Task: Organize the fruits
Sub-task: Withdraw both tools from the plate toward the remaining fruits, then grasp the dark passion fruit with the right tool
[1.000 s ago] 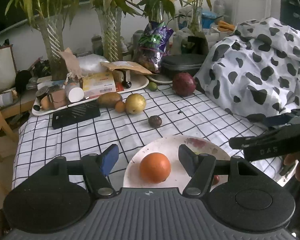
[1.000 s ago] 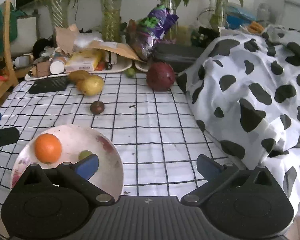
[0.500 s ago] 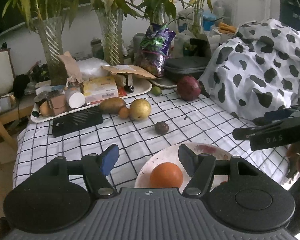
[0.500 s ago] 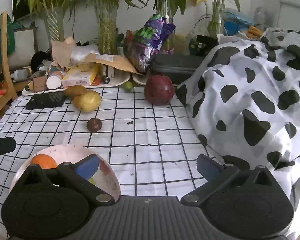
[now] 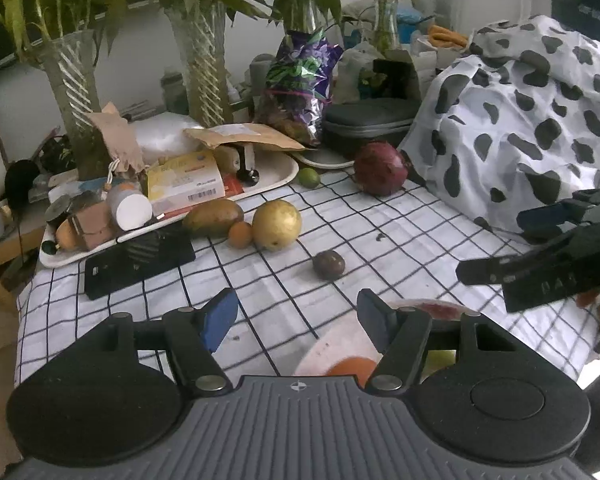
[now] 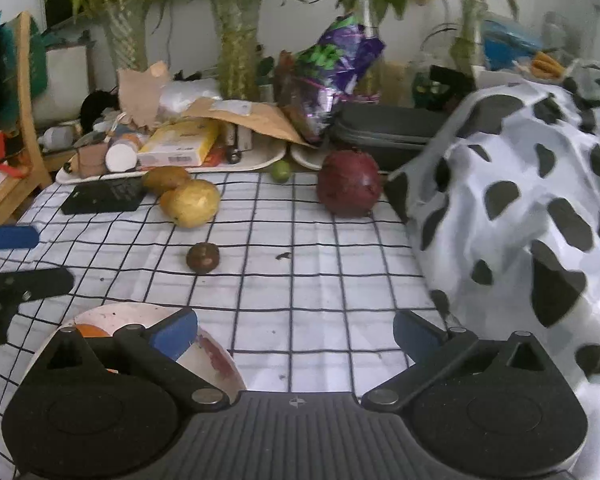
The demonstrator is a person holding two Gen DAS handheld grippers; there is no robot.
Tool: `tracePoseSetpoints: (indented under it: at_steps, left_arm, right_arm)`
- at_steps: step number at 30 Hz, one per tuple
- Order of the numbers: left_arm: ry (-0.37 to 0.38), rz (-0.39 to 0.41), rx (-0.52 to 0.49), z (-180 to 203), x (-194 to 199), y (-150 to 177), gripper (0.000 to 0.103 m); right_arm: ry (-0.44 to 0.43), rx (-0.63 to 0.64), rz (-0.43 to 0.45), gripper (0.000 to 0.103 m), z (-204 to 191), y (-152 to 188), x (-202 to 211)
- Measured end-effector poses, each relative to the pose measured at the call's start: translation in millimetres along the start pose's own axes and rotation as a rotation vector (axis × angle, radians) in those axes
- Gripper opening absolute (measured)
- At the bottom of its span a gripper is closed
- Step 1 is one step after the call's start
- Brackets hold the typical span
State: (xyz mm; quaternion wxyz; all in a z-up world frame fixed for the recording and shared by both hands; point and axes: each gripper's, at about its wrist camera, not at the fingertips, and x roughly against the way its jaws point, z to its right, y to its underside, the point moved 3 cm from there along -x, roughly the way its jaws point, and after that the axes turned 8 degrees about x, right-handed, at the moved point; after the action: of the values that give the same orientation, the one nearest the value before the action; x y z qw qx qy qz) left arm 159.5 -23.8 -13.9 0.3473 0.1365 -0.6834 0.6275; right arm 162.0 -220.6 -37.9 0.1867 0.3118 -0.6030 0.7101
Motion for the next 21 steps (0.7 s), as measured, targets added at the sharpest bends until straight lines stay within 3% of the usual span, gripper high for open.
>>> tracePoseSetpoints:
  at_steps: [10, 21]
  left_arm:
    - [0.006, -0.007, 0.01, -11, -34, -18, 0.064]
    - [-0.014, -0.043, 0.043, -36, -70, -29, 0.064]
  right_arm:
    - [-0.083, 0.102, -0.01, 0.103, -20, -18, -30]
    - [-0.182, 0.169, -0.034, 0.083, -38, -36, -70]
